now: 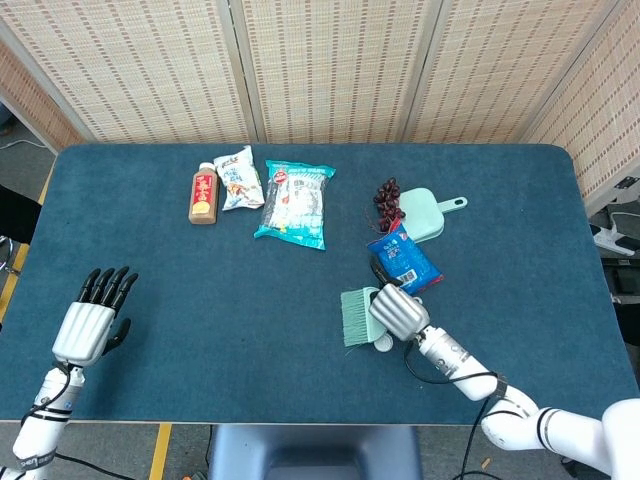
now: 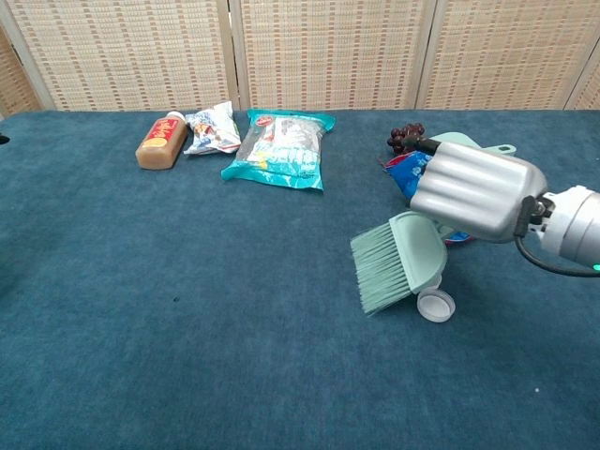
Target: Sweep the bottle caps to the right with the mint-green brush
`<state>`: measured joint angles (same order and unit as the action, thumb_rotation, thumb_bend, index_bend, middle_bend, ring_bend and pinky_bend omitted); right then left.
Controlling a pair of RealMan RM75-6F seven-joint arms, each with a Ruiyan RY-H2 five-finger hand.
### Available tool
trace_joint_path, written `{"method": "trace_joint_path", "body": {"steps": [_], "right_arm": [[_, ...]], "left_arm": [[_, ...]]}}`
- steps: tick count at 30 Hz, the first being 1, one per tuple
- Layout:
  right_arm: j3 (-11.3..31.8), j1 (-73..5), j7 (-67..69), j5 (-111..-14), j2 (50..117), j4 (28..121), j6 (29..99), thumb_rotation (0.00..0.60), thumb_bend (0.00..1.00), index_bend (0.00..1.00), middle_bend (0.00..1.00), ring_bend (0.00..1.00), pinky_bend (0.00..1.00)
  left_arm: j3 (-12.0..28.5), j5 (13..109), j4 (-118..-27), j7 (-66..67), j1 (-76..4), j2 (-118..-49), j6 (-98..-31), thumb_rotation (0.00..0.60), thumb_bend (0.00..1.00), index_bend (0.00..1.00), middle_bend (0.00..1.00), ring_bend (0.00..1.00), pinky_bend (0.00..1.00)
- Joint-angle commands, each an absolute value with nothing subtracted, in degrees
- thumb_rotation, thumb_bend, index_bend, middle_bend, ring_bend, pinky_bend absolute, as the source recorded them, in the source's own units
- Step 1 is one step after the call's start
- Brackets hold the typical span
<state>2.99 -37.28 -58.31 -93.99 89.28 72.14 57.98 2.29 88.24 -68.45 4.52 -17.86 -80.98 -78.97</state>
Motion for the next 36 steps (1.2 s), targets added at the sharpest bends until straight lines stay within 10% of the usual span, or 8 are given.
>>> {"method": "trace_joint_path", "body": {"steps": [1,36], "right_arm": [[1.3,-36.4,-59.2,-94.9,86.8,73.9,58.6,0.6,0.39,1.0,0.87,0.54,0.11],[-5.1,-26.0,-66.3,-97.5,73.2,73.4,66.3,0.6,0.39,1.0,0.87,0.55,0.11]], "left_arm": [[2.4,88.2,-69.1,5.7,-18.1,-81.4,-78.6,0.6,0.45,0.0,0.0,0.0,0.01],[1.6,88.4,-68.9,8.7,-18.4,-82.9,-77.5,0.6,0.45,0.0,0.0,0.0,0.01]]}}
